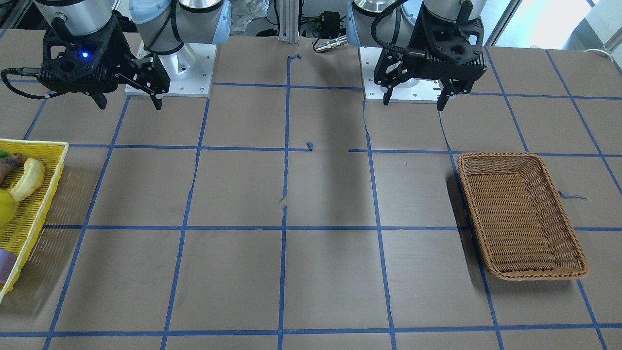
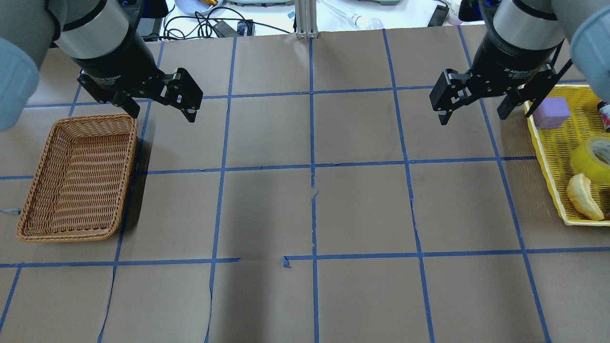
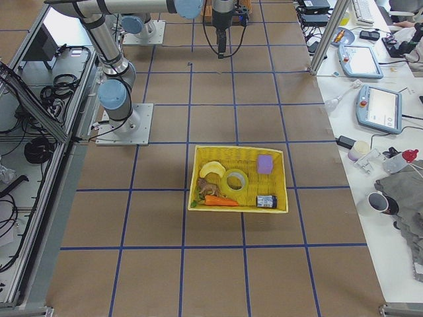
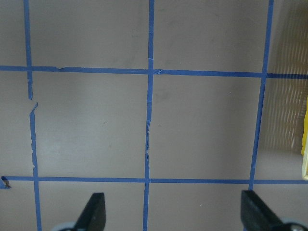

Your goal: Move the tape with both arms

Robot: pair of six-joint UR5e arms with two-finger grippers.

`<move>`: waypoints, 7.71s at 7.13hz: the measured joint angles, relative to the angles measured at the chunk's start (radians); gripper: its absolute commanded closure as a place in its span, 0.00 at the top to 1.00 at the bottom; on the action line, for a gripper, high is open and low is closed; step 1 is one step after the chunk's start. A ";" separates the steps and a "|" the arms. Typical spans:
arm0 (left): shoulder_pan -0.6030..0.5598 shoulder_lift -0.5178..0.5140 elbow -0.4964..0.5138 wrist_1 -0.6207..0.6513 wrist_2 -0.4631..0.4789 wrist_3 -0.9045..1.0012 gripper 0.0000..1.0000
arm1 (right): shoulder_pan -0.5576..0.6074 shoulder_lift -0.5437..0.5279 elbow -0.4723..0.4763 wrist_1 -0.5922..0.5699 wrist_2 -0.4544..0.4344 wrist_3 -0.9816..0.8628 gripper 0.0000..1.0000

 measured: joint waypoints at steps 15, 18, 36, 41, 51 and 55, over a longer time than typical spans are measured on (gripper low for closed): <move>0.000 0.000 0.000 0.001 0.000 -0.001 1.00 | -0.007 0.021 -0.033 0.043 0.012 0.002 1.00; 0.000 -0.001 0.001 0.001 -0.003 -0.001 1.00 | -0.005 0.019 -0.030 0.050 -0.010 0.003 1.00; 0.000 -0.001 0.000 0.001 0.000 0.001 1.00 | -0.679 0.580 0.013 -0.437 -0.004 -0.852 0.14; 0.000 0.000 0.000 0.001 0.000 0.001 1.00 | -0.646 0.438 0.008 -0.327 -0.011 -0.773 0.00; 0.014 -0.010 -0.005 0.001 -0.007 0.007 1.00 | 0.370 0.625 -0.147 -0.546 0.051 0.464 0.00; 0.121 -0.120 -0.219 0.172 -0.188 0.139 1.00 | 0.443 0.705 -0.144 -0.637 0.100 0.510 1.00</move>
